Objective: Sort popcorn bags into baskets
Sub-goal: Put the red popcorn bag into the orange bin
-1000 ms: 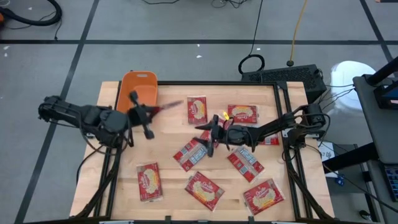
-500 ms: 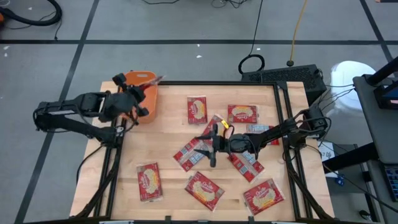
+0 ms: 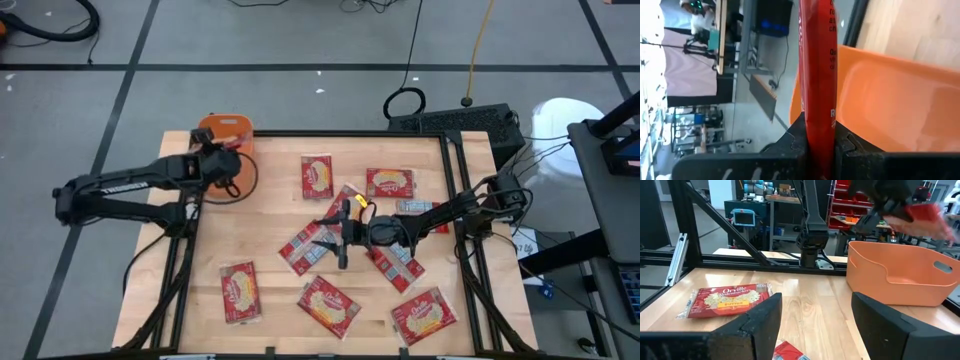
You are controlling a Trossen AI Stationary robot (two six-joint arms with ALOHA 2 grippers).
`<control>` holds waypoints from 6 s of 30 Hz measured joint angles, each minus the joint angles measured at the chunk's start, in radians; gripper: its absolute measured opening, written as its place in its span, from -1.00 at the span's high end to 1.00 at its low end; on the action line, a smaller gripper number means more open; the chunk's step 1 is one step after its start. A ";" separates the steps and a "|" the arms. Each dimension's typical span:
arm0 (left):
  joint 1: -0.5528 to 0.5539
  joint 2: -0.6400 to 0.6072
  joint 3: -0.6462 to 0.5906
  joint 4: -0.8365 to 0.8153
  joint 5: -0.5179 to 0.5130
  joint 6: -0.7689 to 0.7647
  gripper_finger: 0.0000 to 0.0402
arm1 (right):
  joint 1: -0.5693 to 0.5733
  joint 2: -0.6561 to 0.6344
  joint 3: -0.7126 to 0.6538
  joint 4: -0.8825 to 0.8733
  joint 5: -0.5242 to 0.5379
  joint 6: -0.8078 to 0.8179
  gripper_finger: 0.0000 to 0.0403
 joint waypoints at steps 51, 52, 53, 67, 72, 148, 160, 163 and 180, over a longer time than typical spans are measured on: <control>0.408 0.306 -0.244 0.616 0.223 0.485 0.57 | 0.006 0.000 0.000 -0.012 -0.002 -0.004 -0.16; 0.409 0.306 -0.244 0.615 0.214 0.483 0.51 | 0.006 0.000 0.000 -0.015 -0.002 -0.004 -0.16; 0.409 0.306 -0.244 0.615 0.202 0.483 0.43 | 0.006 0.000 0.000 -0.020 -0.002 -0.004 -0.16; 0.380 0.262 -0.234 0.546 0.060 0.455 -0.13 | 0.006 0.001 -0.001 -0.034 -0.002 -0.004 -0.16; 0.373 0.207 -0.174 0.447 0.057 0.380 -0.13 | 0.006 0.001 -0.001 -0.034 -0.002 -0.004 -0.16; 0.402 0.528 -0.007 0.529 0.439 -0.764 0.04 | -0.087 0.001 0.000 -0.174 0.102 0.048 -0.16; 0.431 0.526 -0.006 0.542 0.463 -0.607 0.94 | -0.087 0.001 0.000 -0.186 0.101 -0.015 -0.16; 0.431 0.520 -0.006 0.537 0.462 -0.583 0.95 | -0.087 0.001 0.000 -0.187 0.101 -0.020 -0.16; 0.462 0.152 -0.006 0.127 0.478 -0.591 0.41 | -0.087 0.000 0.000 -0.232 0.101 -0.030 -0.16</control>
